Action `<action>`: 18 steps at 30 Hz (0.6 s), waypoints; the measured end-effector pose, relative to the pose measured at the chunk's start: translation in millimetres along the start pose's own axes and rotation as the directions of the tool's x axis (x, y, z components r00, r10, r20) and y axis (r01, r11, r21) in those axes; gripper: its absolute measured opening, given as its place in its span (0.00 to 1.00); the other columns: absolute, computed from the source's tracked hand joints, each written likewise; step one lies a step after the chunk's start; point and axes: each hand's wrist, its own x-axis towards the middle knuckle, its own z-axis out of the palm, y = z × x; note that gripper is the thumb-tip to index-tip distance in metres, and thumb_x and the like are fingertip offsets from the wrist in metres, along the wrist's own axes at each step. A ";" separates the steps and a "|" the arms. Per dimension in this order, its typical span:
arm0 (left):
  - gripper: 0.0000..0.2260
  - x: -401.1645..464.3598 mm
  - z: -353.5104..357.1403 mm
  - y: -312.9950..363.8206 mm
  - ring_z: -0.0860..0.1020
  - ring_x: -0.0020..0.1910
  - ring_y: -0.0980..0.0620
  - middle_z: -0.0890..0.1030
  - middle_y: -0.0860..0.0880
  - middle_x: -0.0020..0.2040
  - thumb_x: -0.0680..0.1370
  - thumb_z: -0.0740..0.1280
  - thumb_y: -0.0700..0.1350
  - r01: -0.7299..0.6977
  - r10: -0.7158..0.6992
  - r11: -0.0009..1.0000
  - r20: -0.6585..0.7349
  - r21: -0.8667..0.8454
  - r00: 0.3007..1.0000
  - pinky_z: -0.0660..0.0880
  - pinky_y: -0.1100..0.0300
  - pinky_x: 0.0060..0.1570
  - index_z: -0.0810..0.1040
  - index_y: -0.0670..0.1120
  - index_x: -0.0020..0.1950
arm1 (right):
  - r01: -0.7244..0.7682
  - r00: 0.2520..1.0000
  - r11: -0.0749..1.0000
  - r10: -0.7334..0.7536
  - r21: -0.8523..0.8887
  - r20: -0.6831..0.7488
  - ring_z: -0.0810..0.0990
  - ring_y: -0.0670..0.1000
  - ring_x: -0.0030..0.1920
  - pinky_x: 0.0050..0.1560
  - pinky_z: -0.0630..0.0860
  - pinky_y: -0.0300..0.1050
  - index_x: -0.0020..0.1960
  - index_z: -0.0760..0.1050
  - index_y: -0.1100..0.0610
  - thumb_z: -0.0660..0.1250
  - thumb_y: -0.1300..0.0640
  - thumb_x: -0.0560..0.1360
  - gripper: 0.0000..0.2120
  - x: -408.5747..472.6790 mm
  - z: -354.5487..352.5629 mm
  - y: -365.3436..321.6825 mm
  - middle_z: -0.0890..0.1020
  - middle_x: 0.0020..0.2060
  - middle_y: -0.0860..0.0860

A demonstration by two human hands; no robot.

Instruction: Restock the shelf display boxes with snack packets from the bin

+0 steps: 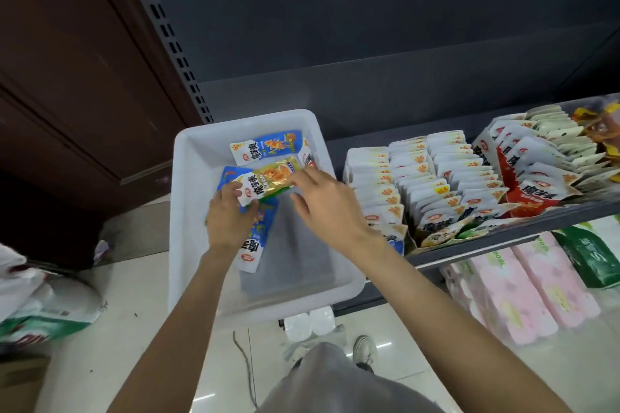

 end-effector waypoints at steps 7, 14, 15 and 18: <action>0.21 35.7 5.6 -16.5 0.76 0.59 0.45 0.80 0.48 0.59 0.76 0.66 0.53 0.235 -0.216 0.969 0.216 -0.069 0.952 0.72 0.50 0.59 0.71 0.47 0.67 | -0.050 0.824 0.973 0.168 -0.226 0.542 0.66 0.60 0.67 0.67 0.65 0.53 0.71 0.62 0.59 0.65 0.64 0.73 0.28 76.9 108.8 13.7 0.67 0.67 0.58; 0.24 37.2 1.0 -13.8 0.72 0.60 0.45 0.76 0.45 0.60 0.74 0.69 0.49 0.186 -0.187 0.975 0.005 -0.122 0.982 0.67 0.55 0.56 0.69 0.44 0.67 | -0.116 0.791 0.937 0.288 -0.330 0.539 0.68 0.63 0.65 0.65 0.65 0.56 0.72 0.60 0.58 0.62 0.58 0.77 0.25 49.3 127.7 -7.5 0.68 0.65 0.62; 0.26 37.0 2.0 -14.6 0.69 0.62 0.43 0.72 0.43 0.62 0.73 0.69 0.49 0.190 -0.188 0.981 0.036 -0.042 0.981 0.66 0.54 0.58 0.67 0.43 0.68 | -0.099 0.795 0.930 0.288 -0.354 0.534 0.70 0.62 0.63 0.63 0.67 0.55 0.71 0.62 0.58 0.61 0.58 0.78 0.22 43.9 128.5 -10.4 0.69 0.64 0.62; 0.29 33.7 5.1 -16.6 0.66 0.64 0.41 0.68 0.40 0.65 0.74 0.69 0.49 0.195 -0.214 0.973 0.163 0.127 0.963 0.65 0.51 0.63 0.63 0.42 0.71 | -0.111 0.807 0.928 0.293 -0.355 0.513 0.70 0.59 0.61 0.60 0.69 0.52 0.67 0.67 0.56 0.62 0.57 0.78 0.18 37.6 127.4 -12.1 0.70 0.61 0.59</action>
